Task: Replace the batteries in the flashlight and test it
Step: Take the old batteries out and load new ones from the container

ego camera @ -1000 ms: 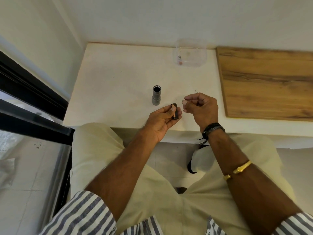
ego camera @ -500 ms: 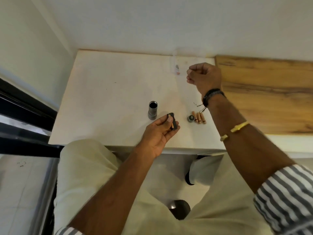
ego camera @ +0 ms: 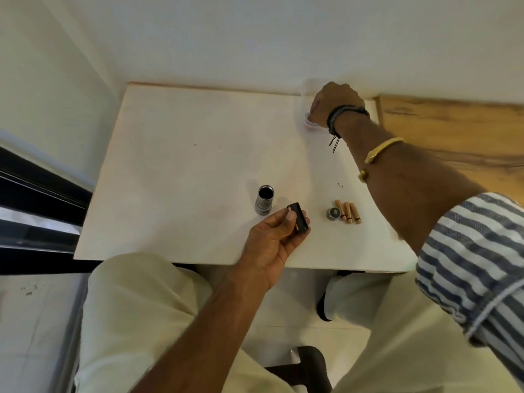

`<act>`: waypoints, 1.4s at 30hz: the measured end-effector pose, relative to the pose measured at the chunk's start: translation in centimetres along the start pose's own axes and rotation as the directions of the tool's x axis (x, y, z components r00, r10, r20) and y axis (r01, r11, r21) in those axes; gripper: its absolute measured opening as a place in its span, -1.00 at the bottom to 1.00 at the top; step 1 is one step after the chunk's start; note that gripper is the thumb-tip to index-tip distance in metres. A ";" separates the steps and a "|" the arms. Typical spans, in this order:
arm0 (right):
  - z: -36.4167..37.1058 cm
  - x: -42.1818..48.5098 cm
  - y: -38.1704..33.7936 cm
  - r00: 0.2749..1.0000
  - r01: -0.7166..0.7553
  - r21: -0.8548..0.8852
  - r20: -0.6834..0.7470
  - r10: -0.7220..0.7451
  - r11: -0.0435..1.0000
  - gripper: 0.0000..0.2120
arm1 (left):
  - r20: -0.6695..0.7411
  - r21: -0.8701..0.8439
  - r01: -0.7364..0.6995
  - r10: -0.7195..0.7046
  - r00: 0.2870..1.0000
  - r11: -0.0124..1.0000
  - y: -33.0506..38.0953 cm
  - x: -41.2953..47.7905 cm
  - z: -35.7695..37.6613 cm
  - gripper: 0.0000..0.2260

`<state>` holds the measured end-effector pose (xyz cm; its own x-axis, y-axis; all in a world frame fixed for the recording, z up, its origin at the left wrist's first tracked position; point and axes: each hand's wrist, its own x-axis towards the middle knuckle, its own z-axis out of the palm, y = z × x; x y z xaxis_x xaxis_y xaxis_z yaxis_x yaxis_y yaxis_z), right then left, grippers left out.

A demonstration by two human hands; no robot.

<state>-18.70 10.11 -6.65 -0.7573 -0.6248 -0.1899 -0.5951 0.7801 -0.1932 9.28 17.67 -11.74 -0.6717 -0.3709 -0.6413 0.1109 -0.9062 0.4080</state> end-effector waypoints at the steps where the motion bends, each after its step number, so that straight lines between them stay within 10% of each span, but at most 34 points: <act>1: 0.0 0.1 -0.1 1.000 0.000 -0.010 0.007 0.000 1.000 -0.64 | 0.003 0.000 0.002 -0.002 1.000 1.000 0.0 -0.1 0.0 -0.73; 17: -1.1 -5.6 1.3 0.970 0.088 0.500 -0.240 0.040 0.862 -0.73 | 0.037 0.011 -0.010 0.010 0.999 1.000 0.2 -1.2 0.8 -0.71; 25: 0.3 -17.2 2.5 0.997 -0.079 0.993 0.080 -0.010 0.092 -0.75 | 0.061 0.045 -0.062 0.059 0.996 0.997 -0.2 -2.5 0.6 -0.75; 30: 1.5 -22.8 4.1 0.976 -0.207 0.967 0.192 -0.107 -0.149 -0.74 | 0.080 0.089 -0.095 0.088 0.993 0.991 -0.2 -3.2 -0.3 -0.76; 34: 1.9 -25.7 4.8 0.975 -0.198 0.974 0.184 -0.128 -0.107 -0.72 | 0.102 0.120 -0.113 0.101 0.990 0.986 0.1 -4.0 -0.9 -0.74; 42: 3.1 -29.2 5.3 0.996 -0.037 0.953 0.058 -0.063 0.301 -0.85 | 0.140 0.192 -0.129 0.103 0.985 0.973 -0.2 -4.8 -1.6 -0.79</act>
<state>1.11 32.43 -5.11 -0.7012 -0.6737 -0.2332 0.1049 0.2261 -0.9684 13.64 19.24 -9.81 -0.7526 -0.4303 -0.4985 0.0542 -0.7949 0.6043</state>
